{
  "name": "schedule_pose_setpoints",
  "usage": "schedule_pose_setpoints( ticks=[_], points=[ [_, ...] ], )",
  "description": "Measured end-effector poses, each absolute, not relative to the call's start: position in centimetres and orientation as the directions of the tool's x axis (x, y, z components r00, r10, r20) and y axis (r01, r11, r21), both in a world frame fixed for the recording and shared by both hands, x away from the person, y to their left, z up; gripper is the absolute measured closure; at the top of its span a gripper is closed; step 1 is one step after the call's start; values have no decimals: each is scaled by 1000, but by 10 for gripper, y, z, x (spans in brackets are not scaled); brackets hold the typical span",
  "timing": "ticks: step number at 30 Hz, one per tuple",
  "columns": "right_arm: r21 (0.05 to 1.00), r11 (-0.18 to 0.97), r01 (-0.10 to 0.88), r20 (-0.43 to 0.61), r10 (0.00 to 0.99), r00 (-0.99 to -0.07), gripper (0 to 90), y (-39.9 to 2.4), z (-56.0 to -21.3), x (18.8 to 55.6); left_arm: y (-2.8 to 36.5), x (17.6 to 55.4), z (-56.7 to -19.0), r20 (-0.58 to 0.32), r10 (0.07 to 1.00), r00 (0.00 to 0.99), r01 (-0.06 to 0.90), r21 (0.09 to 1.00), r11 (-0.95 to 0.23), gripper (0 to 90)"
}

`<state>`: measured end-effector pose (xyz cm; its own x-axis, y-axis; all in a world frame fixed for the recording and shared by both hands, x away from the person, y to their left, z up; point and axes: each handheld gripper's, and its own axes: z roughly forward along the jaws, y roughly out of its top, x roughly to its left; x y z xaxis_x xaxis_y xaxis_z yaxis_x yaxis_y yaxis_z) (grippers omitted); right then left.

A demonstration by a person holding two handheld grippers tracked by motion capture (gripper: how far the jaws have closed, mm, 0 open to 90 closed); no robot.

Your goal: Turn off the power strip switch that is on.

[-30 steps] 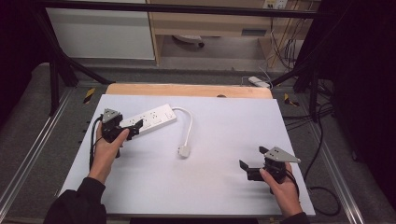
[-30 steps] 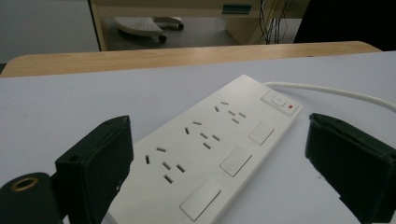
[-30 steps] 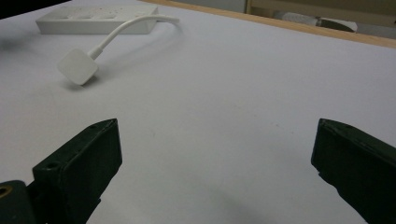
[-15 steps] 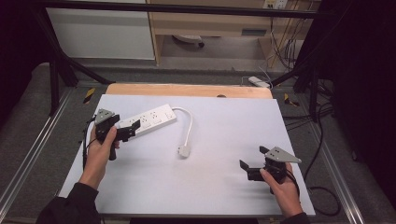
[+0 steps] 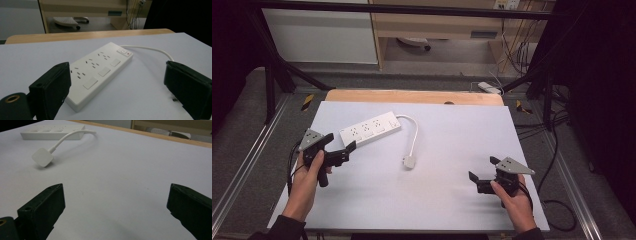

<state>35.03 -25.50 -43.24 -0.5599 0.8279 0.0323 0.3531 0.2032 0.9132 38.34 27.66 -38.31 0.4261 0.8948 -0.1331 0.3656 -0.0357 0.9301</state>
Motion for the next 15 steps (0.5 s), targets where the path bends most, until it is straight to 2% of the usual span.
schedule_pose_setpoints(
  ticks=[12, 15],
  points=[
    [910, 205, 361, 30, 834, -550, 20, -256, -433, 351, 267, 332, -410, -164, 876, 453, 415, 909, -44, 80],
    [885, 220, 410, 25, 858, -514, 27, -257, -439, 355, 263, 319, -422, -170, 866, 470, 432, 900, -58, 79]
  ],
)
